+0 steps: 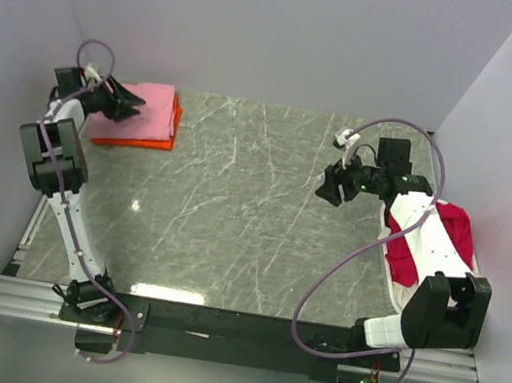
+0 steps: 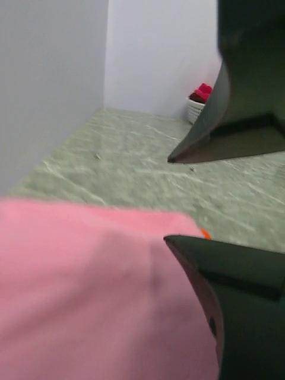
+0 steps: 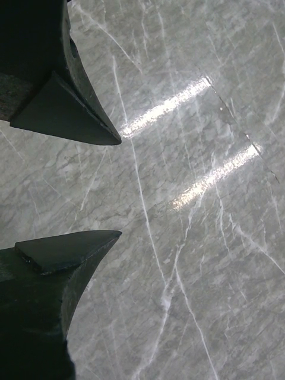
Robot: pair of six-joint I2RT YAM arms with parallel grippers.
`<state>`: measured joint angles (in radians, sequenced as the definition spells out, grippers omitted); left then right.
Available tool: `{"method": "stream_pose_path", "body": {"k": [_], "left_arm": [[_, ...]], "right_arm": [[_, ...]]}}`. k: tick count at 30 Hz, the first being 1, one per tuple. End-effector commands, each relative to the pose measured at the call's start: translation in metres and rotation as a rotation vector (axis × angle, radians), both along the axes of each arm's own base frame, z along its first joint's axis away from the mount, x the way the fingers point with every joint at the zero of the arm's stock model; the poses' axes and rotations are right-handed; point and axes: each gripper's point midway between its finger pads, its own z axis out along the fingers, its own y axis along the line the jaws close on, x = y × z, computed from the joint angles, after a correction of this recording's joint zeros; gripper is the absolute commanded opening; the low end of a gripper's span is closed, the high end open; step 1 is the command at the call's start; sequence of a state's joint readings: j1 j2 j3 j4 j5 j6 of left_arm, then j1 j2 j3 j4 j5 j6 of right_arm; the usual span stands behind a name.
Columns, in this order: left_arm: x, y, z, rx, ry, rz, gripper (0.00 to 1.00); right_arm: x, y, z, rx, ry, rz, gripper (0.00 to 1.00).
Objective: Fold and stack the t-shirts
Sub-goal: Reset both grippers
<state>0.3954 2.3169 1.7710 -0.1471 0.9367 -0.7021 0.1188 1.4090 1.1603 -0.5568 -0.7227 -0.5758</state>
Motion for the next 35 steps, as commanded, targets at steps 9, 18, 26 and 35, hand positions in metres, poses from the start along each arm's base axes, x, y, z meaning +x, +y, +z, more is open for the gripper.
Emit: {"method": "stream_pose_path", "body": {"k": [9,18,26,35], "left_arm": [[-0.093,-0.006,0.268,0.518,-0.557,0.199,0.75],[-0.207,-0.082,0.221,0.482,-0.659,0.189,1.0],[-0.257,-0.14,0.189,0.762,-0.673,0.043,0.99],[-0.283,-0.145,0.151,0.746,-0.652,0.011,0.99]], "right_arm": [[0.006,-0.04,0.057,-0.137,-0.251,-0.179,0.73],[-0.019,-0.117,0.135,0.033,-0.512,-0.8,1.0],[-0.054,-0.165,0.149,0.17,-0.55,-1.176,1.0],[-0.07,-0.171,0.144,0.195,-0.596,-1.201,1.0]]}}
